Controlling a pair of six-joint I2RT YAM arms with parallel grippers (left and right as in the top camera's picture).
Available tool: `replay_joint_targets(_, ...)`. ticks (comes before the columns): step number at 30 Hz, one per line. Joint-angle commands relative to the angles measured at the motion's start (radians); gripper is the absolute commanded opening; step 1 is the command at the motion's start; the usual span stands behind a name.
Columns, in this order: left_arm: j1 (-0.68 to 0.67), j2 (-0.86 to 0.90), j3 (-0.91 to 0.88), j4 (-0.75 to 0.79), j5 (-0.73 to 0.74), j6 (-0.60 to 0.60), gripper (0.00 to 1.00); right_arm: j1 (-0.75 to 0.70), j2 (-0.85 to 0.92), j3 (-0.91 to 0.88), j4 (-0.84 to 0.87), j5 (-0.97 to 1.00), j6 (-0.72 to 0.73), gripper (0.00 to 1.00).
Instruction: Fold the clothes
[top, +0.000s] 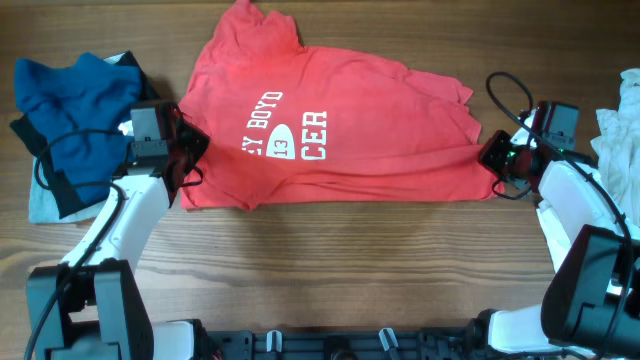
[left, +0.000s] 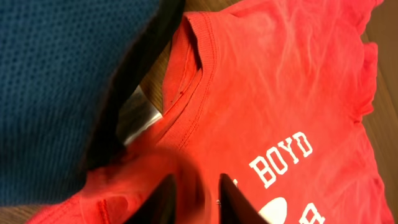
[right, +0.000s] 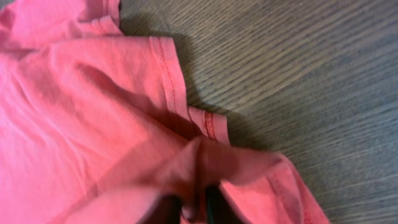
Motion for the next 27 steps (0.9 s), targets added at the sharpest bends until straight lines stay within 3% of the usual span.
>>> replay_joint_targets(1, 0.005, 0.012, 0.005, -0.012, 0.045, 0.041, 0.35, 0.002, 0.015, 0.002, -0.023, 0.016, -0.016, 0.31)
replay_joint_targets(5, 0.004, 0.012, 0.005, -0.124, 0.131, 0.057, 0.39, 0.002, 0.015, 0.002, -0.071, 0.016, -0.033, 0.42)
replay_joint_targets(9, 0.003, 0.012, 0.005, -0.267, 0.200, 0.061, 0.39, 0.002, 0.015, 0.002, -0.137, 0.016, -0.032, 0.45)
replay_joint_targets(12, -0.001, 0.012, 0.005, -0.344, 0.251, 0.140, 0.37, 0.002, 0.015, 0.002, -0.192, 0.024, -0.034, 0.45)
replay_joint_targets(17, -0.066, 0.012, 0.005, -0.363, 0.257, 0.264, 0.40, 0.002, 0.015, 0.002, -0.212, 0.031, -0.034, 0.45)
replay_joint_targets(27, -0.239, 0.012, 0.003, -0.353, 0.175, 0.289, 0.51, 0.002, 0.015, 0.002, -0.191, 0.031, -0.033, 0.46)
